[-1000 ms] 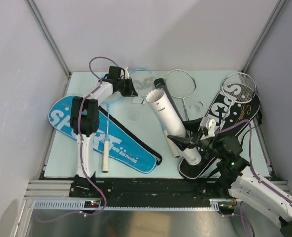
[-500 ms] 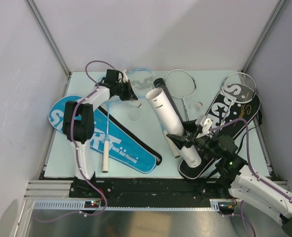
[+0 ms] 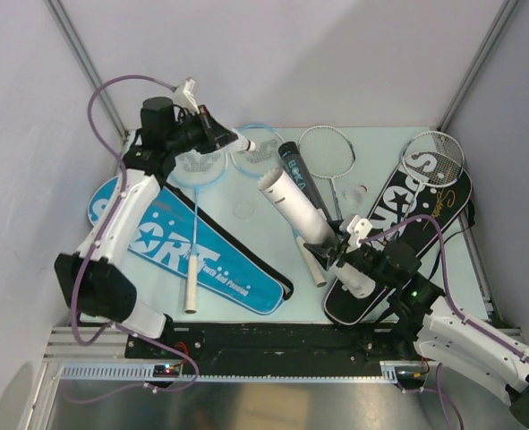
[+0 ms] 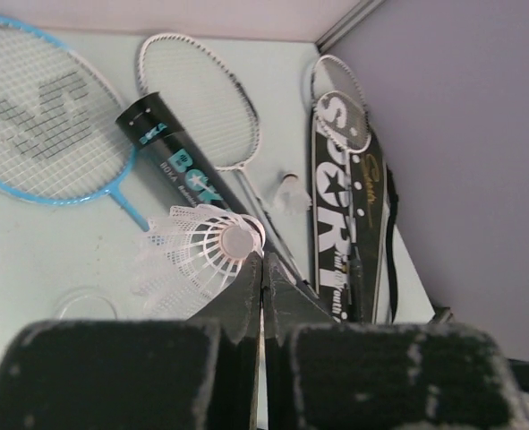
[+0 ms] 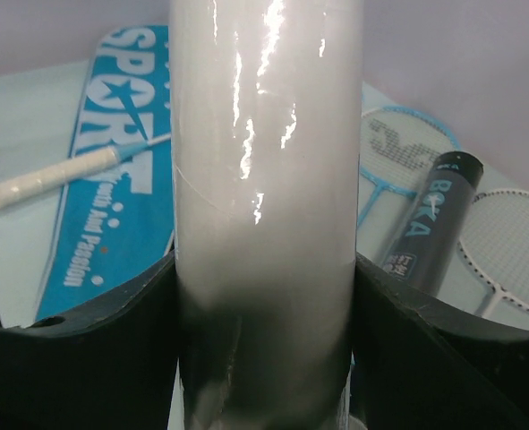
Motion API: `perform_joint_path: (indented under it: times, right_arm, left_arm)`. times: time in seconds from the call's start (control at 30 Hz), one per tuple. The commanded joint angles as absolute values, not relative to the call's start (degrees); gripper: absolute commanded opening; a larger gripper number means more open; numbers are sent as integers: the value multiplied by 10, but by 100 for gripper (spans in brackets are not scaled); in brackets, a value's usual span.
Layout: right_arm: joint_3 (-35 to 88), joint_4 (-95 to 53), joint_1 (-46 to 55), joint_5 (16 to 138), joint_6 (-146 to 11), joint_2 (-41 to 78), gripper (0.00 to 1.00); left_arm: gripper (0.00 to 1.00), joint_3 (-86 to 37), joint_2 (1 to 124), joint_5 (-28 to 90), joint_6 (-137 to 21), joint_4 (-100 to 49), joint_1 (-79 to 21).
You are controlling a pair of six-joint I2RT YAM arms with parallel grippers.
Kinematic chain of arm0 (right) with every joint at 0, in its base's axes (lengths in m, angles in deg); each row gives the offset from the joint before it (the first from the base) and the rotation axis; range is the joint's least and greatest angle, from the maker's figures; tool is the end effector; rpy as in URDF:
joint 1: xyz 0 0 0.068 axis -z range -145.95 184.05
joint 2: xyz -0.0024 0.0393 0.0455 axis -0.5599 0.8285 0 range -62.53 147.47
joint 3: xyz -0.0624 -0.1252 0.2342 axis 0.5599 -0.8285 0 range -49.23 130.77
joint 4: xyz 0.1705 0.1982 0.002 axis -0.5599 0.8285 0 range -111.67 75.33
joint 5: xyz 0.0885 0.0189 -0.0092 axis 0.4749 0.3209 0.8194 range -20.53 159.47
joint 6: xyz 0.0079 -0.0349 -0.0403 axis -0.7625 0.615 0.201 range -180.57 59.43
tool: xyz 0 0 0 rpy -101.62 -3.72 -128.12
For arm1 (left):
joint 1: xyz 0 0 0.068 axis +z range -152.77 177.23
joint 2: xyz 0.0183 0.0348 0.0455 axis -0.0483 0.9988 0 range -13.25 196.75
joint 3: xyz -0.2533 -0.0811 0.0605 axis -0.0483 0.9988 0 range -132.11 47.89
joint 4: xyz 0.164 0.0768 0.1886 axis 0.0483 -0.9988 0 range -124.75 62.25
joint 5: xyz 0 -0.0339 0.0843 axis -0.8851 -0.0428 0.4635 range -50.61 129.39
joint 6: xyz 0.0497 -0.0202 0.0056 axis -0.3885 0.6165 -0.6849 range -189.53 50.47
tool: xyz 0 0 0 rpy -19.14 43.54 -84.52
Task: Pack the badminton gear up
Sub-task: Pick up the shuttlecock at the center of the board, then place the shuttlecock at the shuttle tube.
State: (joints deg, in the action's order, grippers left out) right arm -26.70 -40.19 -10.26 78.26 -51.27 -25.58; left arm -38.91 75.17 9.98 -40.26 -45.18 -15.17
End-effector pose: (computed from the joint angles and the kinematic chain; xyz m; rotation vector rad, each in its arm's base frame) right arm 0.1180 0.1227 0.2771 -0.8001 1.3042 0.6046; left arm 0.3464 -0.0940 0.3961 0.0745 1.9791 -0.9708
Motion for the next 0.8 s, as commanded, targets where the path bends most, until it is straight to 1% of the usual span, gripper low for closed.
perform_joint_path:
  times: [0.0, 0.1, 0.23, 0.4, 0.5, 0.77]
  right_arm:
    - [-240, -392, -106, 760, -447, -256, 45]
    - [-240, -384, -106, 759, -429, -257, 46]
    - [-241, -363, -106, 789, -389, -263, 46]
    - [-242, -337, -107, 785, -346, -258, 47]
    - [-243, -336, -107, 773, -338, -259, 47]
    - [-224, -362, -106, 788, -321, -245, 47]
  left_arm:
    - [0, -373, 670, 82, -382, -466, -152]
    - [0, -369, 626, 79, -389, -486, -152]
    - [0, -372, 569, 58, -404, -513, -153]
    - [0, -375, 507, 77, -434, -552, -154]
    - [0, -382, 488, 70, -444, -579, -157]
    - [0, -372, 460, 5, -436, -605, -163]
